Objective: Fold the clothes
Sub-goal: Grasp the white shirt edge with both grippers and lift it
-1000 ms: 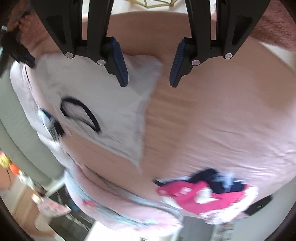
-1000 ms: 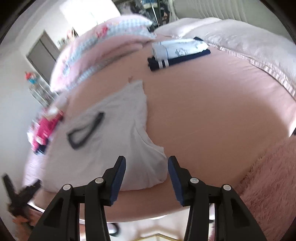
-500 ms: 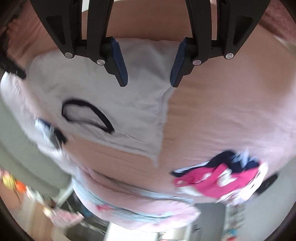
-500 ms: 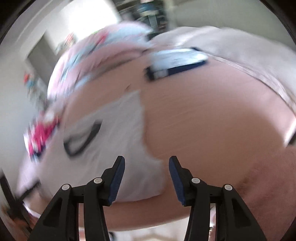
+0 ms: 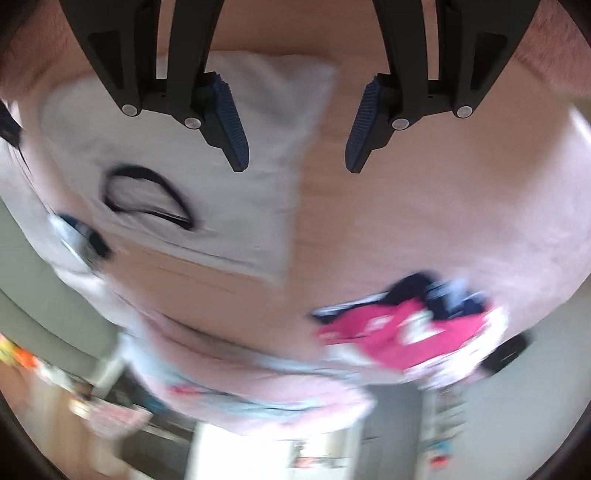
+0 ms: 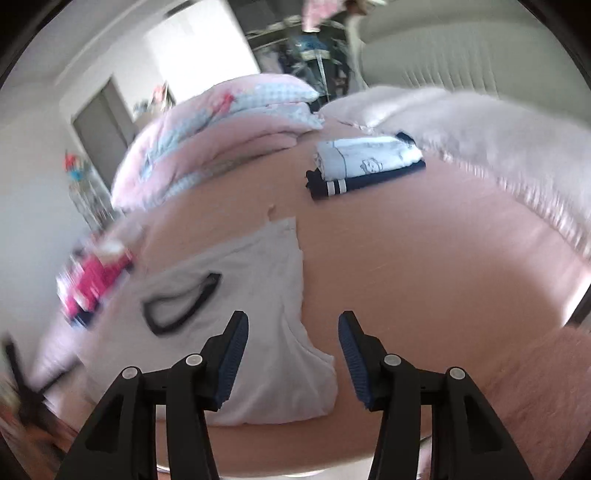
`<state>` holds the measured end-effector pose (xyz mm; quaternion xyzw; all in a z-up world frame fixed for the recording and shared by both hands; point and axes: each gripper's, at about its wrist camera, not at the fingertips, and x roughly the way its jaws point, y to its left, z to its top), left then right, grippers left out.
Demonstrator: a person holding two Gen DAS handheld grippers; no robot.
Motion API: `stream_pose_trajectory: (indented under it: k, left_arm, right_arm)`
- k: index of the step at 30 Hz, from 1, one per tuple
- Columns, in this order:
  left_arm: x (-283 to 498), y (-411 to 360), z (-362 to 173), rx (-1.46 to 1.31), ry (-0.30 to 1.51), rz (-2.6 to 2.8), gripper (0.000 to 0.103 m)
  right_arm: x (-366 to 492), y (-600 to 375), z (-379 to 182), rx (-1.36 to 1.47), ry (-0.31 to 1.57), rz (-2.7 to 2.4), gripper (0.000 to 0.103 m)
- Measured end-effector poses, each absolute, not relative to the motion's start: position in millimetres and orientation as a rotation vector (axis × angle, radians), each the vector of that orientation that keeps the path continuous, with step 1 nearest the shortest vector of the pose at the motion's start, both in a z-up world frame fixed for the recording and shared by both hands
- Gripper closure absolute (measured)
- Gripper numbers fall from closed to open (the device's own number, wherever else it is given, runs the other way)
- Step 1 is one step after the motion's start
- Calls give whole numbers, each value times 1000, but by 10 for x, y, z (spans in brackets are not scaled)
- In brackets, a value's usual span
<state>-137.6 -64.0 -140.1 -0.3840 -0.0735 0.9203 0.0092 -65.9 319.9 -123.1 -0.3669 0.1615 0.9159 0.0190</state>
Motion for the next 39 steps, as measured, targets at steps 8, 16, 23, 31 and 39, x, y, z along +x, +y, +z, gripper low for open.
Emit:
stream_pose_trajectory:
  k: [8,16,23,31,39]
  left_arm:
    - [-1449,-822,-1591,-1440,-278,2941,50]
    - [-2094,-836,-1354,-1362,-338,2714,50]
    - [-3068,-851,-1625,-1508,-397,2523,50]
    - [-3590,-670,-1886,-1507,-389,2443,42]
    - [-3765,-299,-1904,-1492,-260,2379,86]
  right_arm:
    - [-913,3292,-1523,-1292,485,2621,52]
    - [-1417,3274,-1353,-1464,388,2713,52]
    - [-2458,3557,-1429,-1628,488,2710,52]
    - [-3285,3471,-1814,-1798,511,2733,48]
    - [-3670,3150,-1914,-1893,364,2809,77]
